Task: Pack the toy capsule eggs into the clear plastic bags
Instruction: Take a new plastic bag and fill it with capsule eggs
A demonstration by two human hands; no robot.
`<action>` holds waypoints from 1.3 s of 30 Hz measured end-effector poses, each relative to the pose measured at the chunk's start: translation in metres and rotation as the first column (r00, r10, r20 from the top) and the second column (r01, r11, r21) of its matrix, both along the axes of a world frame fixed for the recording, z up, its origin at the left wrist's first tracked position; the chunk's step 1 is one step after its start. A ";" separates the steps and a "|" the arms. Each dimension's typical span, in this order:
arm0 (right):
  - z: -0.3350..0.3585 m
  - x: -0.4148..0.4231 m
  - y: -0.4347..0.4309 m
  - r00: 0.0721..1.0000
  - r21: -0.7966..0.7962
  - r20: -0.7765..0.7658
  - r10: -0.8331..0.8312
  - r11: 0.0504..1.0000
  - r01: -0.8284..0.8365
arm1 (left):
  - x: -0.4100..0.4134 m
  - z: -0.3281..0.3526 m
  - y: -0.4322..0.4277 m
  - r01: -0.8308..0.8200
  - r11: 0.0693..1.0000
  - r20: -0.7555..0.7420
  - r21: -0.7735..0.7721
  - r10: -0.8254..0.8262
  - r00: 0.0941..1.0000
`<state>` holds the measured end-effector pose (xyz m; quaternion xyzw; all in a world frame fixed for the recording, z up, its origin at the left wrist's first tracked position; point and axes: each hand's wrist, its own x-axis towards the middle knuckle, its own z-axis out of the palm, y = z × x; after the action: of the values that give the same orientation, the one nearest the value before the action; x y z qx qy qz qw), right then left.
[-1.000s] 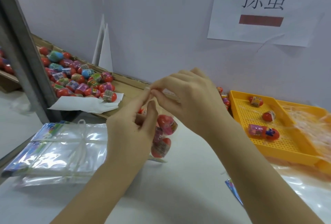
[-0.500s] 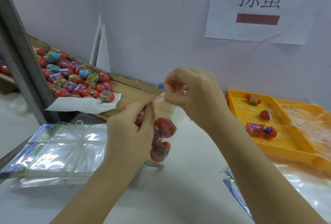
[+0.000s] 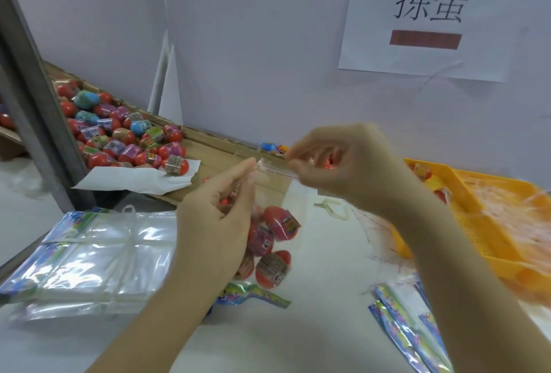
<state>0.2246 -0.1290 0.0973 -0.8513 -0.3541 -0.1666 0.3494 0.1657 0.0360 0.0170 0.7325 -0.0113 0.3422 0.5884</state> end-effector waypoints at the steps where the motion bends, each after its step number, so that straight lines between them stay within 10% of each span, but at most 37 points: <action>1: -0.003 -0.002 0.007 0.998 -0.043 0.058 -0.019 0.999 0.021 | 0.000 0.001 0.000 0.005 1.000 -0.005 0.000 -0.005 1.000; 16: -0.019 -0.008 0.027 0.871 -0.057 0.461 -0.172 0.973 0.222 | -0.007 0.004 -0.010 0.026 0.989 0.010 0.148 -0.028 1.000; 24: -0.007 0.015 -0.010 0.923 0.141 0.224 -0.313 0.947 0.287 | 0.000 0.002 0.001 -0.006 1.000 -0.013 -0.029 0.006 1.000; 31: 0.002 0.001 -0.003 1.000 -0.002 -0.013 0.014 1.000 -0.014 | 0.001 -0.003 -0.001 0.024 0.999 -0.051 -0.047 -0.027 0.998; 39: -0.015 -0.001 0.021 0.973 -0.193 0.224 -0.055 0.976 0.100 | -0.003 -0.001 -0.007 0.057 0.998 -0.028 0.040 -0.056 0.998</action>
<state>0.2240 -0.1082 0.0826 -0.8724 -0.3717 -0.2352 0.2130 0.1630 0.0285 0.0160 0.7482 -0.0312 0.3152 0.5830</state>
